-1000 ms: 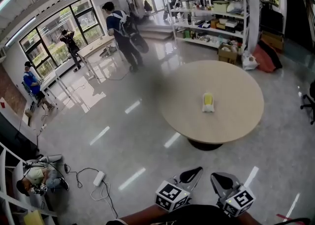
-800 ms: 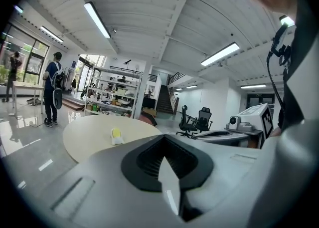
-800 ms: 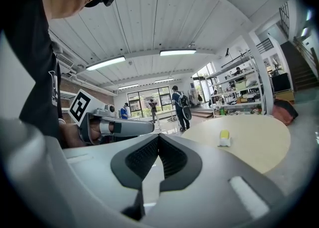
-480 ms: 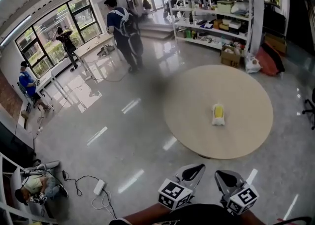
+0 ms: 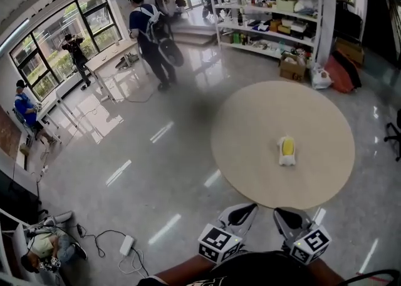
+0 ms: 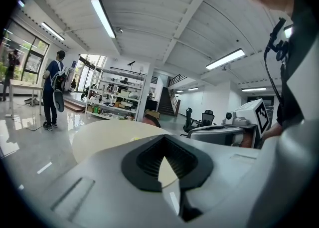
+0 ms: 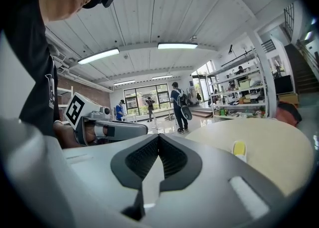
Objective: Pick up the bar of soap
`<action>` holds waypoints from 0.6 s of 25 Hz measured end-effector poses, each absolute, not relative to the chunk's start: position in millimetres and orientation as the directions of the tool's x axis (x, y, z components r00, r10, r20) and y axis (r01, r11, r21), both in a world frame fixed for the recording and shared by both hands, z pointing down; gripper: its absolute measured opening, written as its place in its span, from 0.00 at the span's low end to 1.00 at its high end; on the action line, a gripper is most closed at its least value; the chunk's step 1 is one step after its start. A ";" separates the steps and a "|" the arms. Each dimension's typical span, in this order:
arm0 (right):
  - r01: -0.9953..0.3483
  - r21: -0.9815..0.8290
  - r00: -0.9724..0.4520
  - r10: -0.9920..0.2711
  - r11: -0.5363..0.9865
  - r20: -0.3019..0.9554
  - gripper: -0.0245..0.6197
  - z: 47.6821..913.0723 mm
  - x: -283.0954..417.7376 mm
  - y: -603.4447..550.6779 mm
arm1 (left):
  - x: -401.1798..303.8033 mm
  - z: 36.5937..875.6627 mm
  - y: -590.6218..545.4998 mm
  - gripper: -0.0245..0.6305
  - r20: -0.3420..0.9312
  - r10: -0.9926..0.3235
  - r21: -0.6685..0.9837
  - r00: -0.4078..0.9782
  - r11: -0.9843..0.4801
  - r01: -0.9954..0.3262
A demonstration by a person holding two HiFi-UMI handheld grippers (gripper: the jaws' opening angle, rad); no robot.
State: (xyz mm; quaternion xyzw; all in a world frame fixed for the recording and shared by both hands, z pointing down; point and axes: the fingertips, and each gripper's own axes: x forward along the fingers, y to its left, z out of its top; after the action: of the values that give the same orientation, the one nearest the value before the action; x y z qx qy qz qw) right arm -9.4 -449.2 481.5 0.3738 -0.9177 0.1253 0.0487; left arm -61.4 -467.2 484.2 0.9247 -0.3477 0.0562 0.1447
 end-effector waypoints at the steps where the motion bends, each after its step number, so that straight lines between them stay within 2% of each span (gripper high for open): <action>1: -0.700 -0.190 -0.714 -0.676 0.689 0.180 0.05 483.0 -12.7 -458.5 | -67.1 487.0 -477.5 0.05 0.206 -0.628 0.228 0.750 -0.715 -0.661; 8: -0.761 -0.210 -0.648 -0.727 0.613 0.227 0.05 488.1 30.7 -500.9 | -51.7 494.5 -516.0 0.05 0.209 -0.616 0.288 0.760 -0.704 -0.650; 11: -0.800 -0.228 -0.599 -0.744 0.554 0.296 0.05 492.0 46.2 -513.7 | -52.8 495.8 -513.6 0.05 0.250 -0.588 0.310 0.769 -0.704 -0.639; 15: -0.847 -0.181 -0.529 -0.757 0.500 0.383 0.10 518.8 88.4 -565.5 | -43.6 502.3 -528.2 0.05 0.278 -0.594 0.307 0.755 -0.690 -0.656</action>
State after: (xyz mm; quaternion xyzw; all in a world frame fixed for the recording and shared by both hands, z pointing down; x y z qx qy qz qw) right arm 88.4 -565.5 518.8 0.4681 -0.8567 0.1752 0.1278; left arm -43.6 -528.2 502.3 0.9159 -0.3411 0.0784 0.1968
